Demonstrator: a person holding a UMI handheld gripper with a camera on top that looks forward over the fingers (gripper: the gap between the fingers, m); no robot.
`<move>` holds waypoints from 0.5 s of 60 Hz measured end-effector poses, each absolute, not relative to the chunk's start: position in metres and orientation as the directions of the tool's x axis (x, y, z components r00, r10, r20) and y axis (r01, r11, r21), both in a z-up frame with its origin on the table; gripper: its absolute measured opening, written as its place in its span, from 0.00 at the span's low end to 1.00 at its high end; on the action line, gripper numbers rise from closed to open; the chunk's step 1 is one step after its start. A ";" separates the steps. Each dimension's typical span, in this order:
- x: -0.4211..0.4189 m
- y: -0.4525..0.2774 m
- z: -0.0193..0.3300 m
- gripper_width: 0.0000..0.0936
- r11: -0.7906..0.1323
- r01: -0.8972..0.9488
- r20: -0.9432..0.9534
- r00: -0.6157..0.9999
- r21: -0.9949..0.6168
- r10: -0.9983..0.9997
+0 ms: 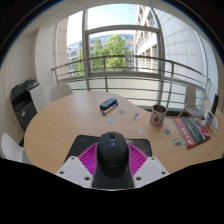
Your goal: Arrange mouse
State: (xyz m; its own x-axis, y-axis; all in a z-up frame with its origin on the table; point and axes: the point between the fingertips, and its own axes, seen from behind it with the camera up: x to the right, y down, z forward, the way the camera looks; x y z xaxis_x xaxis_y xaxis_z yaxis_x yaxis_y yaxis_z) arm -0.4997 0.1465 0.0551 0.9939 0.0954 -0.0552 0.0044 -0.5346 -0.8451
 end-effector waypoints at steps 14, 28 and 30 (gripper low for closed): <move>-0.530 0.151 -0.006 0.52 -0.662 0.032 -0.036 0.995 -0.749 0.089; -0.523 0.133 0.027 0.88 -0.650 0.054 0.006 0.997 -0.758 0.076; -0.523 0.126 0.039 0.91 -0.638 0.053 0.012 0.998 -0.768 0.068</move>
State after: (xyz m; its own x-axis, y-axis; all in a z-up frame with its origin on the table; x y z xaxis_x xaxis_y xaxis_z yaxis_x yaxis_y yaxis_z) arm -0.5230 0.1265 0.0395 0.9976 0.0678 0.0119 0.0525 -0.6385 -0.7678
